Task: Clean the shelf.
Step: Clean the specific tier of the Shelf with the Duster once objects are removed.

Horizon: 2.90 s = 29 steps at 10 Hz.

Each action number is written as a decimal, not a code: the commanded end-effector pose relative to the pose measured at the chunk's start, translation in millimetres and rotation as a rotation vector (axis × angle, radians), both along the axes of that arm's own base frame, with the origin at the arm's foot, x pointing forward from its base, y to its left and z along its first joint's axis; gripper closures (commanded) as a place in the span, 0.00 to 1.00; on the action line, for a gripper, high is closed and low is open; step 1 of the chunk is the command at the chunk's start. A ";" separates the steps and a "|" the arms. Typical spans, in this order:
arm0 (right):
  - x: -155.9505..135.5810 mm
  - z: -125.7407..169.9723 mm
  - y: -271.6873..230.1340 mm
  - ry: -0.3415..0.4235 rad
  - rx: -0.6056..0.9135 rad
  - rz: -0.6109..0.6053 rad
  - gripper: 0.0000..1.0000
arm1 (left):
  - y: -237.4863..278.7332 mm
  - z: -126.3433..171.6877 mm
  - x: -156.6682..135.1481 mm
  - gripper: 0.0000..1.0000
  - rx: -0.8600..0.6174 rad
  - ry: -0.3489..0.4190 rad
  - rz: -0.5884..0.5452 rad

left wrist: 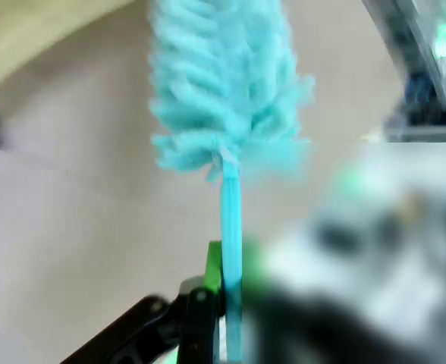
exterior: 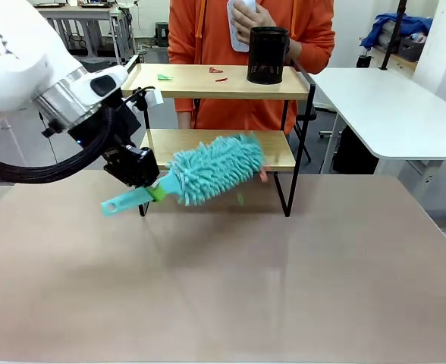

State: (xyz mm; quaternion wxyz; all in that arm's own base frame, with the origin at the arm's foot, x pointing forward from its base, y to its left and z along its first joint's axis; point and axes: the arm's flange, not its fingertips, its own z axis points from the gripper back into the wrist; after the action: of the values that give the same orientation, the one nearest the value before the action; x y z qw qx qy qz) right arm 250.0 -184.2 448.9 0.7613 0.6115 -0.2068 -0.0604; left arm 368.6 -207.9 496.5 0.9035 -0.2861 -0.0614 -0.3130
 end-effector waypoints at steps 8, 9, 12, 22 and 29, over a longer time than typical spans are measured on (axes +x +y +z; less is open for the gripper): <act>-0.3 -0.2 -1.4 -0.022 -0.009 0.011 0.00 | 55.4 24.0 -21.1 0.88 -0.094 0.264 -0.627; -0.3 -0.2 -1.4 -0.022 -0.009 0.011 0.00 | 79.1 40.2 -34.2 0.88 -0.137 0.231 -0.667; -0.3 -0.2 -1.4 -0.022 -0.009 0.011 0.00 | 177.3 75.6 -67.6 0.88 -0.339 0.130 -0.678; -0.3 -0.2 -1.4 -0.022 -0.009 0.011 0.00 | 334.8 34.2 -38.5 0.88 -0.833 0.068 0.804; -0.3 -0.2 -1.4 -0.022 -0.009 0.011 0.00 | 348.6 21.8 -22.9 0.88 -0.696 0.032 0.850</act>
State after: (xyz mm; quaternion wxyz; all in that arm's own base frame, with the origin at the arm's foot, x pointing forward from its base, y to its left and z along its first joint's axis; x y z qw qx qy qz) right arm 250.3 -184.0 448.4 0.7615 0.6116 -0.2057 -0.0605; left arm 345.5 139.9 517.5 0.8121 -0.5096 -0.2494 0.1365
